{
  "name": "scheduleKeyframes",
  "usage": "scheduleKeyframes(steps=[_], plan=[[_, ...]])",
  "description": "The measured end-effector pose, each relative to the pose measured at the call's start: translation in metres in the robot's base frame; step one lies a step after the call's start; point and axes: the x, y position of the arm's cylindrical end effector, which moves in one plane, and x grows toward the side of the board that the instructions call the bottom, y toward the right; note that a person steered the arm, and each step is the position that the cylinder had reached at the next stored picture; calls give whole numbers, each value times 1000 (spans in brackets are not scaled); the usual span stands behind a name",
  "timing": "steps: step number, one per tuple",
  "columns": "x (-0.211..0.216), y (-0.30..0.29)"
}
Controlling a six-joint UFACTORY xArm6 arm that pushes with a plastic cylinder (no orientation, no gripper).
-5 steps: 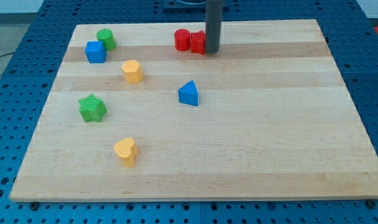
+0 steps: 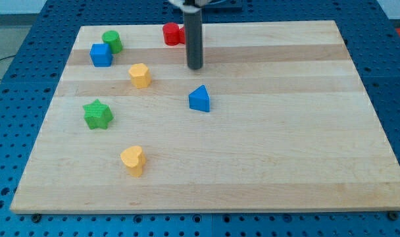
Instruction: Move the yellow heart to the top right of the board
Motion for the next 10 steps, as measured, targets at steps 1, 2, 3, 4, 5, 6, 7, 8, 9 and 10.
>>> scheduleKeyframes(steps=[1,2,3,4,5,6,7,8,9,10], plan=[[9,-44],[9,-97],[10,-123],[6,-114],[7,-102],[53,-104],[100,-157],[103,-184],[106,-152],[135,-137]])
